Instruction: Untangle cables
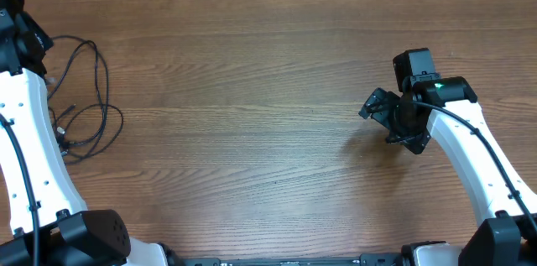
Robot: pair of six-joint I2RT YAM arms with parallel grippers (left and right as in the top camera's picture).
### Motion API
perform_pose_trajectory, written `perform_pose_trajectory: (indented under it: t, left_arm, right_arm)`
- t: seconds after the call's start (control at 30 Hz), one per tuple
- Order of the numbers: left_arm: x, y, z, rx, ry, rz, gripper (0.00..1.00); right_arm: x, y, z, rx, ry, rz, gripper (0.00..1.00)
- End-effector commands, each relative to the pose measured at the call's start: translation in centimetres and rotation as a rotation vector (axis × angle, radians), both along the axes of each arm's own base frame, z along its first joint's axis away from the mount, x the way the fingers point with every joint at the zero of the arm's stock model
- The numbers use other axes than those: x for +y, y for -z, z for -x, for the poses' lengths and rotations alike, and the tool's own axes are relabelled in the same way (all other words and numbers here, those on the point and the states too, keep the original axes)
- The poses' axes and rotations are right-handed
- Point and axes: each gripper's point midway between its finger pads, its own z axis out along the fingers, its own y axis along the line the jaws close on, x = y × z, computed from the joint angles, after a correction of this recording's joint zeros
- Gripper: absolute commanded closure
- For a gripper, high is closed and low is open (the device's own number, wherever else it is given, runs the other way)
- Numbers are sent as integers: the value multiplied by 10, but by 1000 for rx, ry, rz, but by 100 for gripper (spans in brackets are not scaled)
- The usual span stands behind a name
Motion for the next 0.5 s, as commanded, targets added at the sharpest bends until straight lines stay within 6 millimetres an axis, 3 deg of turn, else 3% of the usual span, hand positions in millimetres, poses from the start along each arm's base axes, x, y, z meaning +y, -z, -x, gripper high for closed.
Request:
perform_pose_trajectory:
  t: [0.0,0.3,0.47]
  left_arm:
    - [-20,-9,-9,-71,97,89,44]
    - [-80,5,-28,-109,341,343,39]
    - [-130,11,-34,-88,489,452,35]
  right_arm:
    - [-1,-11,-7,-50,4,3,0]
    - [5,-14,-15,-85,-4,-27,0]
    - [50,-33,-44,-239,-204,-245,0]
